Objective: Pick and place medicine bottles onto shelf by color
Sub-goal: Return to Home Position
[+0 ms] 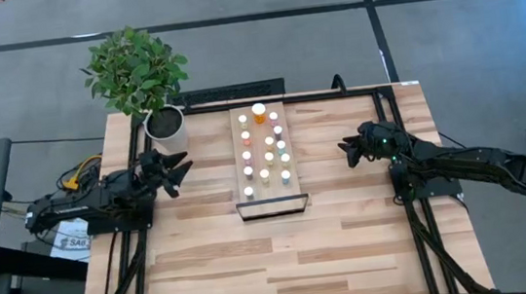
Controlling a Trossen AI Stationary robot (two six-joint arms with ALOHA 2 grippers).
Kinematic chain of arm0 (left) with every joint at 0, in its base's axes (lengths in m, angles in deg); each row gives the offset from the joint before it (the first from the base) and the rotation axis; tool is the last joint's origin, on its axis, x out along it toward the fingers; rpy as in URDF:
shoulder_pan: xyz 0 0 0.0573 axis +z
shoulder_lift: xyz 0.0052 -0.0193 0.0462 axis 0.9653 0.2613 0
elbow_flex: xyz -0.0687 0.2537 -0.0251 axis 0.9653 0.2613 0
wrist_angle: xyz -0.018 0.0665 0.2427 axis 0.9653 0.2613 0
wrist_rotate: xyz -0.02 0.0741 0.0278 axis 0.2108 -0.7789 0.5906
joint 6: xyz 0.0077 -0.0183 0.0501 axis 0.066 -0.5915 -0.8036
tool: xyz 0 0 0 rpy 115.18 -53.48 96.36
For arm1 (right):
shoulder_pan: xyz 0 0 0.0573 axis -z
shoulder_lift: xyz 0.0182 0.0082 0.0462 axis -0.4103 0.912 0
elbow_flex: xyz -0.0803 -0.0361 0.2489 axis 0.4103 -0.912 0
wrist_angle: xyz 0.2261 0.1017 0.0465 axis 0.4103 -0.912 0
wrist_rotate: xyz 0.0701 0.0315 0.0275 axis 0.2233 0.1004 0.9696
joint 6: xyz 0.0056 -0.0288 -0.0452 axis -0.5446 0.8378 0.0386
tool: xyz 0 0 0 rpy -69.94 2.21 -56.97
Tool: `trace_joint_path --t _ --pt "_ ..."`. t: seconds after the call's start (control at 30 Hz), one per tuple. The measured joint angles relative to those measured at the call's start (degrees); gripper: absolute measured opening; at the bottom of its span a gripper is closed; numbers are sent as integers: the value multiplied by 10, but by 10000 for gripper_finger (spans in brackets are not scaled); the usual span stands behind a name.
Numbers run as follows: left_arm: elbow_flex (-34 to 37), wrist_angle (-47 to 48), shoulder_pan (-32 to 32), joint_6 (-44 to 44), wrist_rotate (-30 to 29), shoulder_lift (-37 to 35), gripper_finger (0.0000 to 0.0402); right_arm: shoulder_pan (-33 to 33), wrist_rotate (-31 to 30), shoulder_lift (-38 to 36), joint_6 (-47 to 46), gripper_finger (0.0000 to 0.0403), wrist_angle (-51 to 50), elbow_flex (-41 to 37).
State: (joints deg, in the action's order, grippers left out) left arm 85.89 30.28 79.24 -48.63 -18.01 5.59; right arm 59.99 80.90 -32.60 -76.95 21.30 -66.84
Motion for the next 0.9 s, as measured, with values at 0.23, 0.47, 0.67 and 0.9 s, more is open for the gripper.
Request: trace_joint_path --t 0.23,0.47,0.67,0.9 --pt "0 3 0 0 3 0 227 0 0 0 0 179 0 0" --pt "-1 4 0 0 2 1 227 0 0 0 0 179 0 0" --pt "-1 5 0 0 2 1 227 -1 0 -37 0 179 -18 0" --pt "-1 5 0 0 1 1 227 -6 0 -157 0 179 -72 0"
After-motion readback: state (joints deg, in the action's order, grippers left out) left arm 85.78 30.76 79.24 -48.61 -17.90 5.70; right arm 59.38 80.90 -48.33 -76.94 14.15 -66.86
